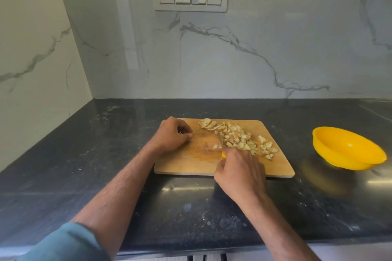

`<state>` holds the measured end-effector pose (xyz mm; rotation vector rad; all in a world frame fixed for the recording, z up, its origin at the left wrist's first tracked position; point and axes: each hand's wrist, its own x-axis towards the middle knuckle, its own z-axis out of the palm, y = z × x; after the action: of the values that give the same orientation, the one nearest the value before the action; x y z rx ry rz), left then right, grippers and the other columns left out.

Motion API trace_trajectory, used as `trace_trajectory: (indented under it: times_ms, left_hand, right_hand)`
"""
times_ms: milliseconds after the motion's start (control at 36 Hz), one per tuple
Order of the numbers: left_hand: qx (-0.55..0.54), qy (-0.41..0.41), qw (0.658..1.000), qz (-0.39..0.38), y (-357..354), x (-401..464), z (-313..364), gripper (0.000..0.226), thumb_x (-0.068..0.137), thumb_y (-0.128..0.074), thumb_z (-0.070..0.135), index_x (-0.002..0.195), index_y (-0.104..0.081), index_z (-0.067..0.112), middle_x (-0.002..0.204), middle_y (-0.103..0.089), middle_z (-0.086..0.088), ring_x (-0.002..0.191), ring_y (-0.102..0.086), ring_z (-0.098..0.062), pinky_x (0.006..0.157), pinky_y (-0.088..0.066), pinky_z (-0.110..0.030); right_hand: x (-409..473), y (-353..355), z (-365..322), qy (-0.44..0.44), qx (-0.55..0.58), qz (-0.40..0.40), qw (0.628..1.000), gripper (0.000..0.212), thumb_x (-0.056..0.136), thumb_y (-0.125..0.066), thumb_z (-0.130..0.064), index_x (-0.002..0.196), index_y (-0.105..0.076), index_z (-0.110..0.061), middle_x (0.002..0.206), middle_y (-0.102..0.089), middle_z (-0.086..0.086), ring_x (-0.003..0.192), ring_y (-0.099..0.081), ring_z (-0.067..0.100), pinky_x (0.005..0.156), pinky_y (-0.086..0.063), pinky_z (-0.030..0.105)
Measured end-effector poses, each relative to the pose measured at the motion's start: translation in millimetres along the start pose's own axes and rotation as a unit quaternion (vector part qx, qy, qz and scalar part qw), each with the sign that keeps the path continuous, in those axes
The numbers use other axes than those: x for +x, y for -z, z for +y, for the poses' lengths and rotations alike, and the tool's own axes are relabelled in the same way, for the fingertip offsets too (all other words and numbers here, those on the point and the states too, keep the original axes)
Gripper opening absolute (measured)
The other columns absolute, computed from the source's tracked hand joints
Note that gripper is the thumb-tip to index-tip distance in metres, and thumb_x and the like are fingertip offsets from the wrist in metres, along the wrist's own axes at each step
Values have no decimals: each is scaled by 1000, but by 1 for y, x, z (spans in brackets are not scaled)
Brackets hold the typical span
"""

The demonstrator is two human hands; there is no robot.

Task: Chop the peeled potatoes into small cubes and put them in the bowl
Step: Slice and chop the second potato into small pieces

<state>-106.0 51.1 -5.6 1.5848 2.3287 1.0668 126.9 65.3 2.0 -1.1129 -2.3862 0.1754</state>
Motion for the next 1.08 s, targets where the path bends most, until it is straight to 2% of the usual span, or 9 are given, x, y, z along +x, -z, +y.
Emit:
trace_trajectory:
  times_ms: [111, 222, 389, 444, 528, 694, 806, 889, 1083]
  left_hand:
    - [3, -5, 1000, -1, 0, -1, 2, 12, 91, -76, 22, 103, -80, 20, 95, -73, 6, 91, -65, -9, 89, -57, -32]
    - [1, -12, 1000, 0, -2, -1, 5, 13, 91, -76, 21, 103, -80, 19, 96, -74, 4, 91, -65, -10, 89, -57, -33]
    - [-7, -27, 1000, 4, -6, -3, 10, 12, 90, -76, 19, 101, -80, 17, 93, -74, 4, 89, -67, -12, 85, -58, -32]
    - [-14, -35, 999, 7, -8, -4, 12, 13, 92, -74, 19, 103, -80, 18, 94, -74, 6, 89, -66, -8, 81, -57, -24]
    - [-18, -53, 998, 16, -10, -5, 17, 14, 94, -72, 20, 105, -80, 18, 94, -72, 10, 89, -63, -4, 75, -49, -12]
    - [21, -76, 997, 17, -20, 10, 28, 15, 95, -71, 27, 107, -79, 24, 105, -70, 7, 93, -61, -9, 85, -54, -32]
    - [68, -71, 995, 18, -25, 28, 43, 15, 95, -70, 35, 109, -76, 32, 118, -67, 9, 114, -53, -17, 98, -40, -46]
    - [122, -83, 989, 2, -28, 40, 57, 19, 98, -66, 34, 115, -74, 31, 127, -62, 8, 123, -43, -16, 98, -27, -45]
    - [235, -91, 965, -77, -44, 60, 71, 23, 98, -63, 31, 119, -73, 33, 136, -58, 8, 132, -37, -18, 105, -23, -50]
  right_hand:
    - [-1, 9, 3, -22, -19, 22, 999, 30, 97, -54, -23, 125, -64, -21, 81, -62, -5, 65, -48, 12, 49, -28, 16]
    - [2, 13, 6, -32, -16, 31, 999, 33, 97, -53, -25, 129, -63, -21, 87, -71, -4, 66, -50, 13, 58, -40, 21]
    - [25, 23, 9, 29, -30, 37, 998, 43, 99, -51, -21, 141, -56, -22, 81, -68, -4, 57, -45, 9, 44, -19, 11]
    - [34, 23, 17, 26, -36, 44, 998, 45, 99, -51, -23, 144, -53, -22, 82, -69, 1, 64, -48, 17, 47, -28, 16]
    - [37, 19, 27, 6, -27, 39, 999, 47, 98, -52, -26, 144, -54, -25, 99, -74, 5, 86, -67, 26, 67, -51, 31]
    - [40, 15, 33, -22, 4, 54, 998, 43, 97, -53, -31, 140, -58, -27, 108, -74, 5, 97, -68, 30, 78, -56, 38]
    - [42, 14, 33, -26, 15, 54, 998, 43, 96, -53, -30, 139, -59, -27, 108, -74, 5, 96, -68, 30, 77, -56, 38]
    - [41, 15, 33, -26, 23, 56, 998, 43, 96, -54, -30, 138, -59, -26, 106, -75, 4, 95, -68, 29, 77, -56, 40]
    - [38, 14, 41, -29, 27, 36, 999, 44, 97, -52, -33, 141, -56, -28, 113, -72, 4, 101, -66, 26, 79, -54, 35]
